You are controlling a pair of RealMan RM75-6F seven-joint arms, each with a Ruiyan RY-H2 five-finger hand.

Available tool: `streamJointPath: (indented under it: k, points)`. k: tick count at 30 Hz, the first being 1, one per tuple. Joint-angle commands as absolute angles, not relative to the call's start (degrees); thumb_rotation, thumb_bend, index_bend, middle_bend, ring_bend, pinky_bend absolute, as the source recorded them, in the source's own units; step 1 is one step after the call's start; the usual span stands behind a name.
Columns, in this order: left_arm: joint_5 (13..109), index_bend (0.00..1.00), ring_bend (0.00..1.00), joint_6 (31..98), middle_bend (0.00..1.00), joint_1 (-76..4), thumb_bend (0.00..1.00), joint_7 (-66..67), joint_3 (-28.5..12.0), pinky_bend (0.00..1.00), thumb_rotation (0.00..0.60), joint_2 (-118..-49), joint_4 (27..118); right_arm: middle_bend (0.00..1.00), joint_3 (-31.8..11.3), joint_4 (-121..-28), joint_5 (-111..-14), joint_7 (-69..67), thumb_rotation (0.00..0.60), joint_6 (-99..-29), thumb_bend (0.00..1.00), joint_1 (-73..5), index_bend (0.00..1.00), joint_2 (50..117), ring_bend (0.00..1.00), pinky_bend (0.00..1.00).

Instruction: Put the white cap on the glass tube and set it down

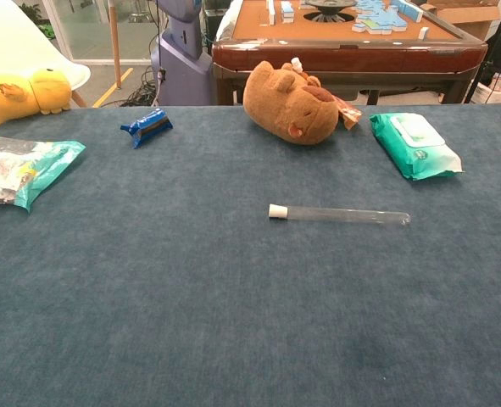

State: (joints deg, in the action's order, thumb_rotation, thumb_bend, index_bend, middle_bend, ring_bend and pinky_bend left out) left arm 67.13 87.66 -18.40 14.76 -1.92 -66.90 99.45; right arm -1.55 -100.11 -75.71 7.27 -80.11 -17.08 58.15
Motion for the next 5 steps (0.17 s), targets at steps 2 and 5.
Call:
streamJointPath:
  k: [2, 5]
  points:
    - [70.2, 0.21, 0.48, 90.9, 0.49, -15.1, 0.31, 15.1, -0.5, 0.52, 0.6, -67.8, 100.2, 0.55, -0.5, -99.5, -78.2, 6.1, 0.6, -81.9, 0.3, -14.8, 0.36, 58.5, 0.52, 0.63]
    - [71.3, 0.21, 0.48, 91.4, 0.49, -14.0, 0.31, 15.5, -0.3, 0.52, 0.6, -68.0, 100.7, 0.55, -0.5, -99.3, -79.2, 5.9, 0.6, -81.8, 0.3, -14.4, 0.36, 58.9, 0.52, 0.63]
